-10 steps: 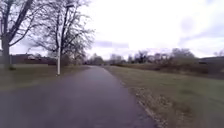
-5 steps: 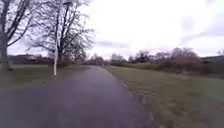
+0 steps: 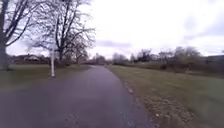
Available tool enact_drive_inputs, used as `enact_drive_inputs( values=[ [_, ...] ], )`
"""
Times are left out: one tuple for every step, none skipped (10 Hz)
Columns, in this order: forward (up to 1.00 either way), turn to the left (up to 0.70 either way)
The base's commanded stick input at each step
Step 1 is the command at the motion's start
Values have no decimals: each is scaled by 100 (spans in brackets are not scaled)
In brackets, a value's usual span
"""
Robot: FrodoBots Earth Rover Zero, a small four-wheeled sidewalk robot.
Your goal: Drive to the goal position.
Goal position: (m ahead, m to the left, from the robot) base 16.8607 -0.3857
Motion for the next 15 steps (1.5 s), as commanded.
enact_drive_inputs(
  values=[
    [100,0],
    [100,0],
    [100,0],
    [100,0],
    [100,0],
    [100,0],
    [100,0],
    [100,0],
    [100,0],
    [100,0],
    [100,0],
    [100,0],
    [100,0],
    [100,0],
    [100,0]
  ],
)
